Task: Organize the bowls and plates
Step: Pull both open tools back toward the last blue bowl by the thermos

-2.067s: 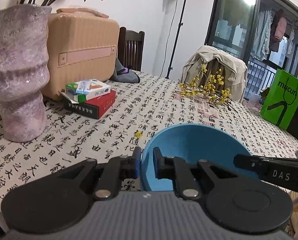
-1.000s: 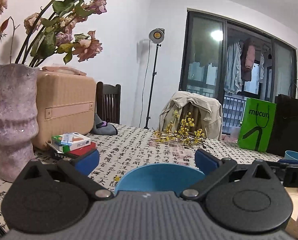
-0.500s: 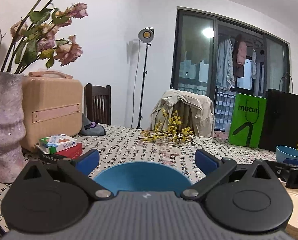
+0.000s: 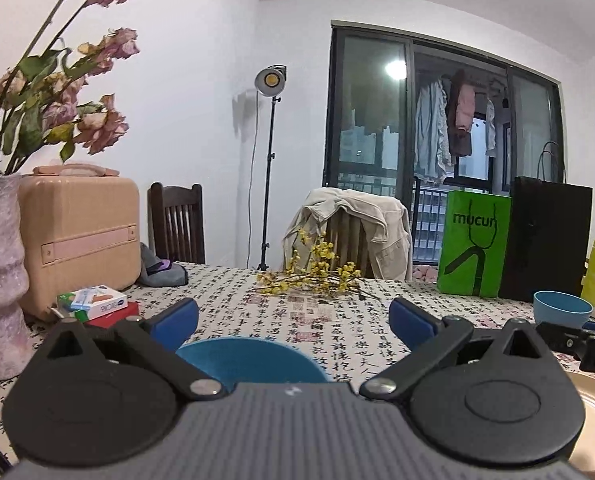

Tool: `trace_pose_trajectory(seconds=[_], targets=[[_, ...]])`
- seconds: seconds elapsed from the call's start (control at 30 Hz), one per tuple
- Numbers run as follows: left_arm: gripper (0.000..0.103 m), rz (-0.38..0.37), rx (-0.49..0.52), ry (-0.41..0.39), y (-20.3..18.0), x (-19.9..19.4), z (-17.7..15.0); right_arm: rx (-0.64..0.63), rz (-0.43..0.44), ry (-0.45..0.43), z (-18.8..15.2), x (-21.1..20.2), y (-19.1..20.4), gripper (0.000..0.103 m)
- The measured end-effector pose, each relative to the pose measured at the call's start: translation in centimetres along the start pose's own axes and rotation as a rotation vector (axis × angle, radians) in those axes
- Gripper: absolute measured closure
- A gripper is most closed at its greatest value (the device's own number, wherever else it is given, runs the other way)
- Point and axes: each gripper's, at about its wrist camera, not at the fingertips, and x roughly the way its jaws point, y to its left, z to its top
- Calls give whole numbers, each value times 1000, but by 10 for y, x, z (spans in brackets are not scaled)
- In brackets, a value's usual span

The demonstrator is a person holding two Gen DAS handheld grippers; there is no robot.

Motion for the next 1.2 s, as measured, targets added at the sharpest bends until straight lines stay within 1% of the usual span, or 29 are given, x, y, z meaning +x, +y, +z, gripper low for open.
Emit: trace_pose_trajectory(seconds=[0.33, 0.6, 0.83, 1.0, 1.1, 1.2], targets=[[0, -42, 10, 13, -28, 12, 4, 43, -89, -30, 1, -10, -44, 0], [0, -91, 28, 24, -61, 28, 10, 68, -167, -51, 8, -15, -83, 0], [0, -155, 28, 56, -93, 49, 22, 80, -223, -71, 22, -20, -122, 0], [0, -223, 10, 110, -118, 65, 30, 109, -250, -55, 35, -17, -153, 0], [0, -247, 10, 126, -135, 74, 34, 115, -270, -55, 42, -15, -169, 0], [0, -254, 21, 137, -153, 81, 35, 115, -289, -59, 48, -14, -183, 0]])
